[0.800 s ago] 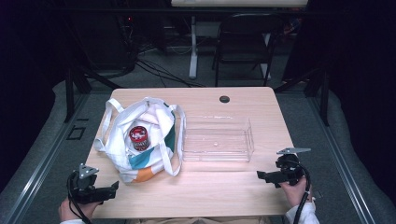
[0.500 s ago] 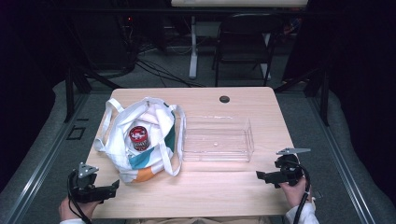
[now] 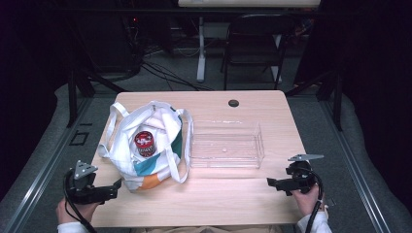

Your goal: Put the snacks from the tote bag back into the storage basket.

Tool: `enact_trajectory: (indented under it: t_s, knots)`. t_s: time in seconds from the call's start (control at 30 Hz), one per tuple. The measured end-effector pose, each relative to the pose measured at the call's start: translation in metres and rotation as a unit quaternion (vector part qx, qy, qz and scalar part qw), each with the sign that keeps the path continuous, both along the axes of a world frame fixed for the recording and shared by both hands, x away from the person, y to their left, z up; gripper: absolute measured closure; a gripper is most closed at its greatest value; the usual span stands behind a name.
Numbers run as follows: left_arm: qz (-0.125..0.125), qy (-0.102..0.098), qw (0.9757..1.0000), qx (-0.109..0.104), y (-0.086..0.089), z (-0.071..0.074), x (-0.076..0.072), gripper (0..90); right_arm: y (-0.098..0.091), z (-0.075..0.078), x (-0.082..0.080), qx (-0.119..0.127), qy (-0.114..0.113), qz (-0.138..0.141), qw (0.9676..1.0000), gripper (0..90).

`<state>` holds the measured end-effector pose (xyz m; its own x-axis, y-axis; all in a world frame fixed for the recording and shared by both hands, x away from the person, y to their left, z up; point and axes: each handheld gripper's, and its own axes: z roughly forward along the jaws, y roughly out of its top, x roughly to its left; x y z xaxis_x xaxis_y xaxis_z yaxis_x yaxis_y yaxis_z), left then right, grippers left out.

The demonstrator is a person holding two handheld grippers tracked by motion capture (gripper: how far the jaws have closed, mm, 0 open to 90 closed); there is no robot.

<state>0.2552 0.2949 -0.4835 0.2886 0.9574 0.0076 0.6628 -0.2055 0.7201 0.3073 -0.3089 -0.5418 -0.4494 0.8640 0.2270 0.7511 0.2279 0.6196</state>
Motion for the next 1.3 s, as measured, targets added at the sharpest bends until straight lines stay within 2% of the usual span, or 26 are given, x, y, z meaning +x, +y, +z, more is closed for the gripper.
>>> enact_trajectory:
  t_s: [0.1, 0.13, 0.3, 0.4, 0.43, 0.57, 0.7, 0.77, 1.03, 1.23, 1.3]
  knots:
    - [0.0, -0.009, 1.0, 0.003, 0.001, 0.011, 0.006, 0.0, -0.001, 0.0, 0.0, 0.002, 0.0, -0.002, 1.0, 3.4]
    - [-0.003, -0.018, 0.9998, 0.004, 0.0, 0.019, 0.01, 0.0, -0.001, 0.0, 0.0, -0.003, 0.001, -0.002, 1.0, 3.5]
    - [-0.014, -0.018, 0.9997, 0.011, -0.006, 0.031, 0.022, 0.0, 0.0, 0.0, 0.0, -0.003, 0.001, -0.003, 1.0, 3.5]
    - [-0.02, -0.005, 0.9997, 0.014, -0.01, 0.037, 0.032, 0.0, 0.001, 0.0, -0.001, -0.004, 0.003, -0.002, 1.0, 3.6]
    - [-0.029, 0.008, 0.9994, 0.013, -0.012, 0.041, 0.038, 0.0, 0.001, 0.0, -0.001, -0.004, 0.004, -0.001, 1.0, 3.6]
    - [-0.038, 0.02, 0.999, 0.012, -0.016, 0.047, 0.047, 0.0, 0.001, 0.0, -0.001, -0.007, 0.001, -0.002, 1.0, 3.8]
    - [-0.047, 0.029, 0.9983, 0.02, -0.023, 0.055, 0.058, 0.0, 0.0, 0.0, -0.001, -0.005, 0.003, -0.003, 1.0, 4.1]
    - [-0.053, 0.033, 0.9976, 0.031, -0.028, 0.061, 0.067, 0.0, 0.0, 0.0, -0.001, -0.005, 0.003, -0.003, 1.0, 4.2]
    - [-0.061, 0.045, 0.9963, 0.041, -0.04, 0.068, 0.089, 0.0, -0.001, 0.0, -0.002, -0.005, 0.004, -0.004, 1.0, 4.4]
    - [-0.064, 0.052, 0.9954, 0.049, -0.052, 0.065, 0.11, 0.0, 0.0, -0.001, -0.002, -0.003, 0.007, -0.001, 1.0, 4.6]
    - [-0.065, 0.052, 0.9953, 0.048, -0.053, 0.065, 0.113, 0.0, 0.0, -0.001, -0.002, -0.007, 0.007, 0.0, 1.0, 4.6]
